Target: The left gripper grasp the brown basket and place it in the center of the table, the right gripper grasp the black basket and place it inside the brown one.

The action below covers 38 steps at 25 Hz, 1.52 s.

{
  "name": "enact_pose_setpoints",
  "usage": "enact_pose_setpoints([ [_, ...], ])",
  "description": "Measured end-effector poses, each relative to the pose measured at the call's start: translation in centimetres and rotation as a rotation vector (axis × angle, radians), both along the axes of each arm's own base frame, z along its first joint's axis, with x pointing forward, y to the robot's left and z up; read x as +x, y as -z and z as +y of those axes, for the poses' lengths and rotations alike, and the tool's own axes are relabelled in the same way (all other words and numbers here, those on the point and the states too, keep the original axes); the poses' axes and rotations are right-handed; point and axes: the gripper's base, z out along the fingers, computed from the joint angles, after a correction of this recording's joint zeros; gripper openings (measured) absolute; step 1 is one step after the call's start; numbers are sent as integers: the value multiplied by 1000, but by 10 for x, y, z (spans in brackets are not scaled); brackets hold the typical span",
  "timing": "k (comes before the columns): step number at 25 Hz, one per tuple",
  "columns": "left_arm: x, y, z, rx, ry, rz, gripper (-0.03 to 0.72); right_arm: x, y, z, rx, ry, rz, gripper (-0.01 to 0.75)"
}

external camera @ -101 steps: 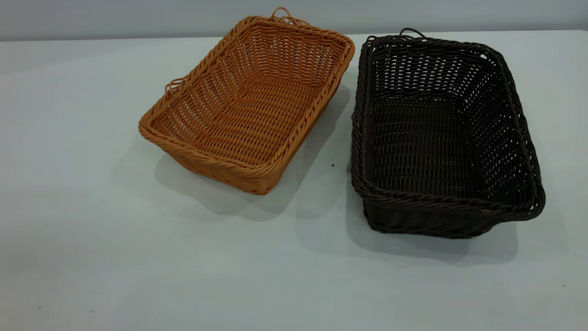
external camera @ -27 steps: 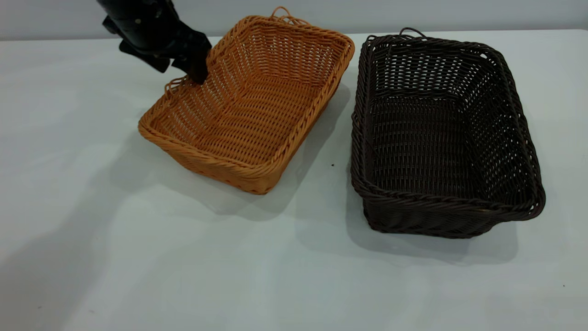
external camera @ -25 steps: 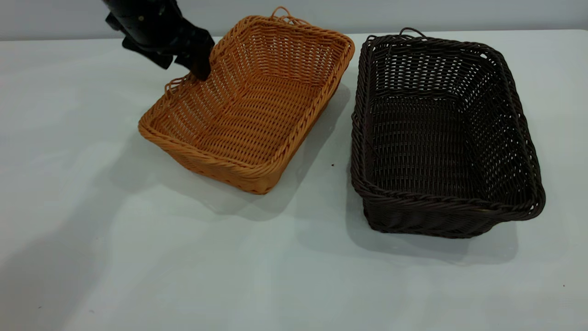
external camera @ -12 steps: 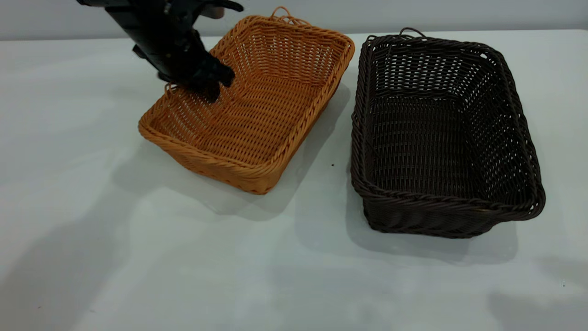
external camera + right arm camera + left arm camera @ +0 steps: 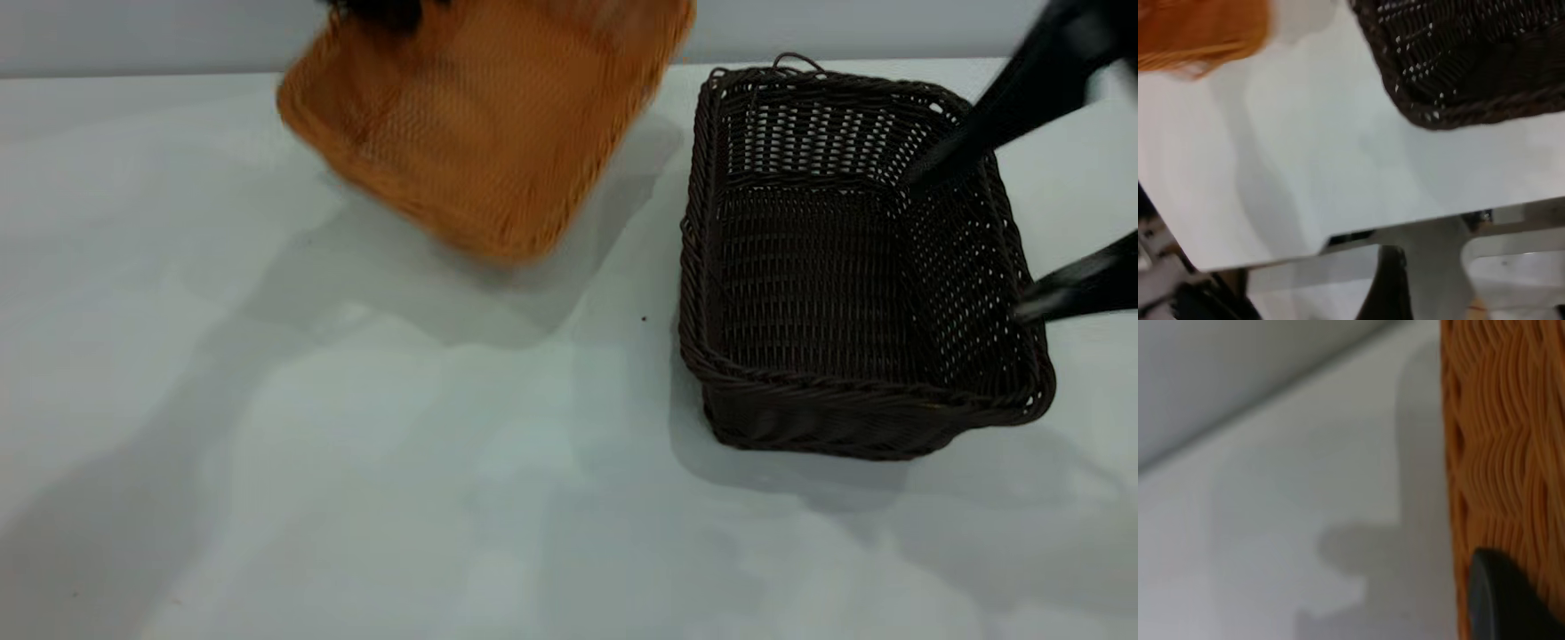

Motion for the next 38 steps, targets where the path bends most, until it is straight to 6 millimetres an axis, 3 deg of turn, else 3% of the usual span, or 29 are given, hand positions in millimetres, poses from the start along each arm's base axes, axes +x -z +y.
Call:
enact_pose_setpoints([
  [3,1,-20,0,-16,-1,-55,76,7,28,10,13,77,106,570],
  [9,2,-24,0,-22,-2,-77,76,13,79,14,-3,203,277,568],
  [17,3,-26,0,-26,-3,-98,76,39,112,15,-14,291,271,543],
  [20,3,-26,-1,-28,-3,-105,76,48,124,16,-35,270,258,463],
  [23,4,-26,0,-17,3,-110,76,58,126,9,-47,268,212,287],
  [25,2,-25,0,-3,11,-90,76,67,124,-6,-57,284,167,132],
  [27,0,-26,3,29,35,-68,76,75,120,-32,-61,318,124,85],
  [31,-13,-27,-2,118,144,30,76,88,97,-105,-113,327,-34,83],
  [35,-35,-20,-24,240,390,142,76,98,48,-179,-123,408,-203,82],
  [38,-52,-14,-45,303,632,185,76,100,13,-210,-84,367,-292,82],
])
